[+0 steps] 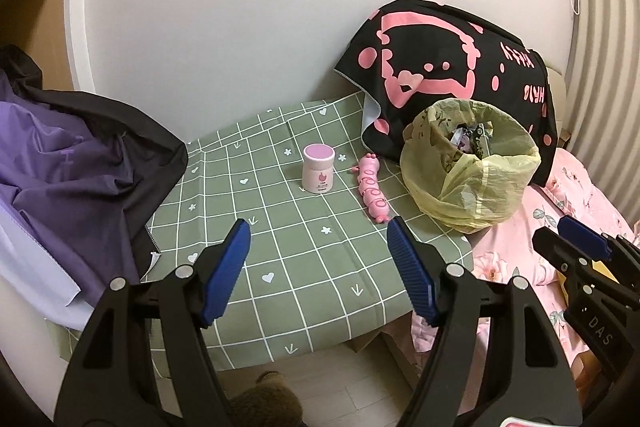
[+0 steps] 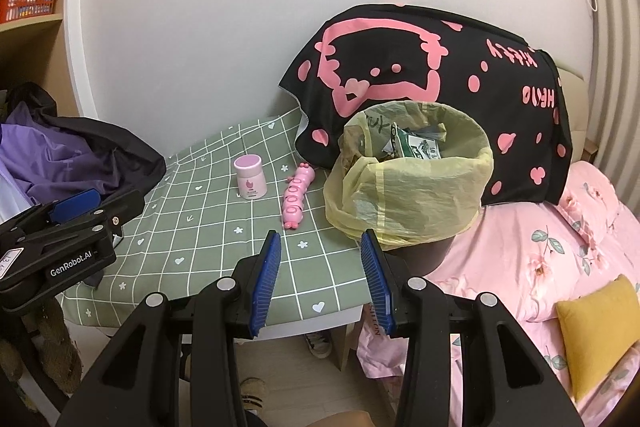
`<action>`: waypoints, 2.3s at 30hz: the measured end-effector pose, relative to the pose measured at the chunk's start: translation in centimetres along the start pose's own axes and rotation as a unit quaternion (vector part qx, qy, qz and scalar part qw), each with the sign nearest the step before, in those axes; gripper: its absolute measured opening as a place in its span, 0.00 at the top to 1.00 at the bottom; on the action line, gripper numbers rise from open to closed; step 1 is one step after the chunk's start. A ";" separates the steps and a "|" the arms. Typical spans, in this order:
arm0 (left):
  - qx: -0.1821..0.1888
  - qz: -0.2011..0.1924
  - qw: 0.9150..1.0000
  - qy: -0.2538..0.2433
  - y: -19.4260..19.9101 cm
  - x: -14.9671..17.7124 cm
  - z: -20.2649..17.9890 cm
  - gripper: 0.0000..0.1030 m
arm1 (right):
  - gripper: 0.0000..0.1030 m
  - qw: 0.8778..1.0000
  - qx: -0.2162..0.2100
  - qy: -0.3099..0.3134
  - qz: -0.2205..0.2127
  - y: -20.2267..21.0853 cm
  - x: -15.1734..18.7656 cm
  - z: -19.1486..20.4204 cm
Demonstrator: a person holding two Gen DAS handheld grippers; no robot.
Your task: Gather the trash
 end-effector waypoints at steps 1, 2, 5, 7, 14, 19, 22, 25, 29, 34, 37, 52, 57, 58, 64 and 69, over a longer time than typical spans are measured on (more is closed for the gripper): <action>0.001 0.000 1.000 0.000 0.0 0.0 -0.1 0.35 | 0.62 1.000 0.001 0.000 -0.001 0.0 0.0 0.0; 0.002 0.001 1.000 -0.001 0.0 0.0 0.0 0.35 | 0.62 1.000 0.001 0.000 -0.001 0.1 0.0 0.0; 0.004 0.000 1.000 -0.002 0.0 0.1 -0.2 0.35 | 0.62 1.000 0.002 0.000 -0.002 0.1 0.0 0.0; 0.005 -0.001 1.000 -0.001 0.1 0.1 -0.2 0.35 | 0.62 1.000 0.002 0.000 -0.003 0.2 0.0 -0.1; 0.008 -0.004 1.000 -0.002 0.3 0.1 -0.4 0.35 | 0.62 1.000 0.004 0.000 -0.006 0.4 -0.1 -0.2; 0.009 -0.003 1.000 -0.003 0.3 0.2 -0.5 0.35 | 0.62 1.000 0.006 0.000 -0.006 0.6 -0.1 -0.3; 0.012 -0.003 1.000 -0.004 0.3 0.1 -0.5 0.35 | 0.62 1.000 0.007 0.000 -0.007 0.6 -0.2 -0.4; 0.014 -0.003 1.000 -0.004 0.4 0.2 -0.6 0.35 | 0.62 1.000 0.009 -0.002 -0.009 0.7 -0.2 -0.5; 0.016 -0.002 1.000 -0.005 0.3 0.3 -0.6 0.35 | 0.62 1.000 0.012 -0.005 -0.010 0.7 -0.3 -0.6; 0.019 -0.001 1.000 -0.006 0.3 0.4 -0.8 0.35 | 0.62 1.000 0.014 -0.004 -0.011 0.8 -0.3 -0.5; 0.020 0.000 1.000 -0.006 0.3 0.5 -0.9 0.35 | 0.62 1.000 0.014 -0.005 -0.012 0.9 -0.3 -0.6; 0.022 0.000 1.000 -0.008 0.4 0.5 -1.1 0.35 | 0.62 1.000 0.017 -0.007 -0.012 1.0 -0.2 -0.8; 0.022 0.000 1.000 -0.009 0.4 0.5 -1.1 0.35 | 0.62 1.000 0.018 -0.008 -0.013 1.0 -0.2 -0.8; 0.022 0.000 1.000 -0.009 0.4 0.5 -1.1 0.35 | 0.62 1.000 0.018 -0.008 -0.013 1.0 -0.2 -0.8; 0.022 -0.002 1.000 -0.010 0.4 0.5 -1.1 0.35 | 0.62 1.000 0.018 -0.008 -0.012 1.0 -0.2 -0.8; 0.024 -0.001 1.000 -0.011 0.4 0.4 -1.2 0.35 | 0.62 1.000 0.018 -0.008 -0.013 1.0 -0.2 -0.8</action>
Point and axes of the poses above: each gripper's, at about its wrist camera, not at the fingertips, and y roughly against the way its jaws point, z to its left, x to its underside, the point moved 3 cm from there along -y, roughly the way its jaws point, and after that the axes turned 6 degrees about y, right-handed, at the moved point
